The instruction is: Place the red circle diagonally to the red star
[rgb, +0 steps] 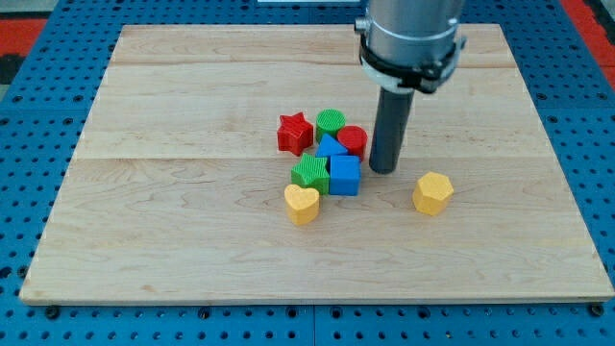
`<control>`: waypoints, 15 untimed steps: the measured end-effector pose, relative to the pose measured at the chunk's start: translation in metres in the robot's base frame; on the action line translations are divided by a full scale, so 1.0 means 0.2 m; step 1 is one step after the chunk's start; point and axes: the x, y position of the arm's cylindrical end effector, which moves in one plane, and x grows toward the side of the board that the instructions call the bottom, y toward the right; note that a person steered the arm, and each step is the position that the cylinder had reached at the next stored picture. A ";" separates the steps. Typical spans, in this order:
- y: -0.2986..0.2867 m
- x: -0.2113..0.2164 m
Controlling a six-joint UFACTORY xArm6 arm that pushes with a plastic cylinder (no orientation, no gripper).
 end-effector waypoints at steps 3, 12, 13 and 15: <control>-0.32 0.05; 0.12 -0.54; -0.23 -0.80; -0.10 -0.47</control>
